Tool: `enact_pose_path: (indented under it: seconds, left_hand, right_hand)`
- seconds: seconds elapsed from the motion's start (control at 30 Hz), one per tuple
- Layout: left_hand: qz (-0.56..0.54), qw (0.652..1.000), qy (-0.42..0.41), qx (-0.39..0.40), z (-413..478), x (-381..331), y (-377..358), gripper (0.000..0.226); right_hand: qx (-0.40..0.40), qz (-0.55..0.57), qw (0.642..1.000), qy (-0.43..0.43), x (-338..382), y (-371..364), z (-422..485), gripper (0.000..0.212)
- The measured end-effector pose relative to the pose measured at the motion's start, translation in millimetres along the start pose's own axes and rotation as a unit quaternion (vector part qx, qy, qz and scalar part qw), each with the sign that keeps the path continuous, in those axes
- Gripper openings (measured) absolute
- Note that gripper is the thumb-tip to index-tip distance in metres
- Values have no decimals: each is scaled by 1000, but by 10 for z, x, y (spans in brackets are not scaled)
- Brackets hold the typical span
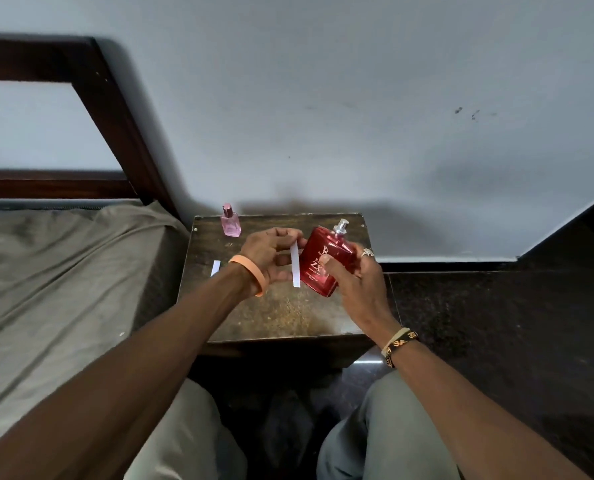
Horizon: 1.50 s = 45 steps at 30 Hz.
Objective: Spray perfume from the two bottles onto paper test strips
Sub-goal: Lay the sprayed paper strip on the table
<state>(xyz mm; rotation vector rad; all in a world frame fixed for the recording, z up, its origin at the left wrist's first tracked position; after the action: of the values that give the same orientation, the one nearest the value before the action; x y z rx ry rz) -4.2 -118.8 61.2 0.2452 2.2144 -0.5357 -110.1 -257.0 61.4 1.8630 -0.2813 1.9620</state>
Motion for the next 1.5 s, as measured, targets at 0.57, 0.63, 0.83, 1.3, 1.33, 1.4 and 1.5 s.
enact_pose_path:
  seconds: [0.57, 0.63, 0.83, 1.3, 1.33, 1.4, 1.5]
  left_hand:
    - [3, 982, -137, 129, -1710, -1063, -556, 11]
    - [5, 980, -147, 136, -1896, -1107, -606, 11]
    - [39, 978, -173, 106, -2380, -1270, -705, 13]
    - [34, 959, -280, -19, -2976, -1780, -937, 15]
    - [31, 959, -282, -17, -2969, -1789, -945, 15]
    - [22, 959, -282, -16, -2935, -1777, -958, 14]
    - [-3, 963, -269, -17, -2829, -1720, -967, 13]
  right_hand:
    - [-56, 193, 967, 159, 1998, 109, -502, 14]
    - [-40, 235, 959, 154, 2142, 136, -575, 23]
    - [50, 299, 942, 141, 2514, 243, -826, 44]
    - [287, 410, 848, 177, 3280, 456, -1307, 69]
    - [302, 419, 836, 183, 3319, 461, -1340, 66]
    - [329, 434, 818, 187, 3360, 474, -1399, 63]
    - [358, 441, 798, 203, 3368, 498, -1461, 69]
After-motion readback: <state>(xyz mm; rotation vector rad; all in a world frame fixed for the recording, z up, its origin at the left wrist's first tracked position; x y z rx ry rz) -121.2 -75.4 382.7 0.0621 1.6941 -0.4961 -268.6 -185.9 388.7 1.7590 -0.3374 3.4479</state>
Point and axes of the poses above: each hand's wrist, its own z-axis towards the middle knuckle, its own y-axis out of the back of the hand, x = y × z, the point moved 5 cm from there along z, towards the middle knuckle, and after that the axes turned 7 degrees about y, right-handed, at the moved point
